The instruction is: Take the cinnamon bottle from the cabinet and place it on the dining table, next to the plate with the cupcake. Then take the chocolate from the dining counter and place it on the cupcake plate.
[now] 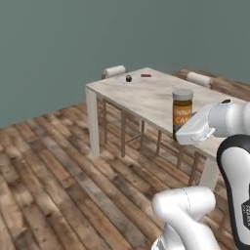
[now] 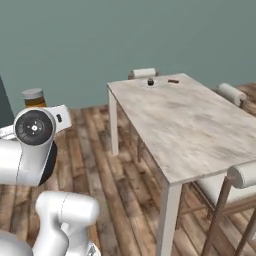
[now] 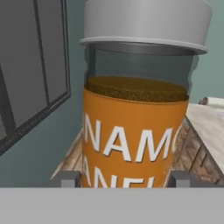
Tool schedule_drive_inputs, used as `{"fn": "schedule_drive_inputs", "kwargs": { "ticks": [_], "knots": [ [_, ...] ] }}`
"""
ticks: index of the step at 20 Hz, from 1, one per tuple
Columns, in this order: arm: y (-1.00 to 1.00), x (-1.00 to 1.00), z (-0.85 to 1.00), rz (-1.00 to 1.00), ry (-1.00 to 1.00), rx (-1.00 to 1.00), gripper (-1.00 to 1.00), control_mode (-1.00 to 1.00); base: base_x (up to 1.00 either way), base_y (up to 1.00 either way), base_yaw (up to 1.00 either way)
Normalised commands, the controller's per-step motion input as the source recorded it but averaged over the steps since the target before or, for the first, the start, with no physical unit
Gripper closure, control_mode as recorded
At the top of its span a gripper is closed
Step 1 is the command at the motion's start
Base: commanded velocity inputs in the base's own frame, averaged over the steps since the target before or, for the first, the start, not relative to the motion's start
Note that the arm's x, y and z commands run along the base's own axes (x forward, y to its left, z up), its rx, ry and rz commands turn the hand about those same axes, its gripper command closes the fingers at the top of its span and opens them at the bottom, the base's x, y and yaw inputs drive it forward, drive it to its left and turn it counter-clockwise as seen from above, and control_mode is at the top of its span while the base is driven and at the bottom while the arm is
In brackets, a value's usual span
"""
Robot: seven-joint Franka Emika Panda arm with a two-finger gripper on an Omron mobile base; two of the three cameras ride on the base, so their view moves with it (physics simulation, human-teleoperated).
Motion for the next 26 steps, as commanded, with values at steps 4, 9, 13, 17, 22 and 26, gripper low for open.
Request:
{"fn": "schedule_drive_inputs", "kwargs": {
  "ticks": [4, 9, 13, 17, 22, 26],
  "knots": [
    [0.00, 0.00, 0.00, 0.00, 0.00, 0.00, 1.00, 1.00, 1.00, 0.81, -0.48],
    [0.00, 0.00, 0.00, 0.00, 0.00, 0.00, 1.00, 1.00, 1.00, 0.90, -0.53],
    [0.00, 0.00, 0.00, 0.00, 0.00, 0.00, 1.00, 1.00, 1.00, 1.00, -0.56],
    [0.00, 0.00, 0.00, 0.00, 0.00, 0.00, 1.00, 1.00, 1.00, 1.00, -0.55],
    [0.00, 0.00, 0.00, 0.00, 0.00, 0.00, 1.00, 1.00, 0.95, 1.00, -0.53],
    [0.00, 0.00, 0.00, 0.00, 0.00, 0.00, 1.00, 1.00, 0.85, 1.00, -0.51]
  ]
}}
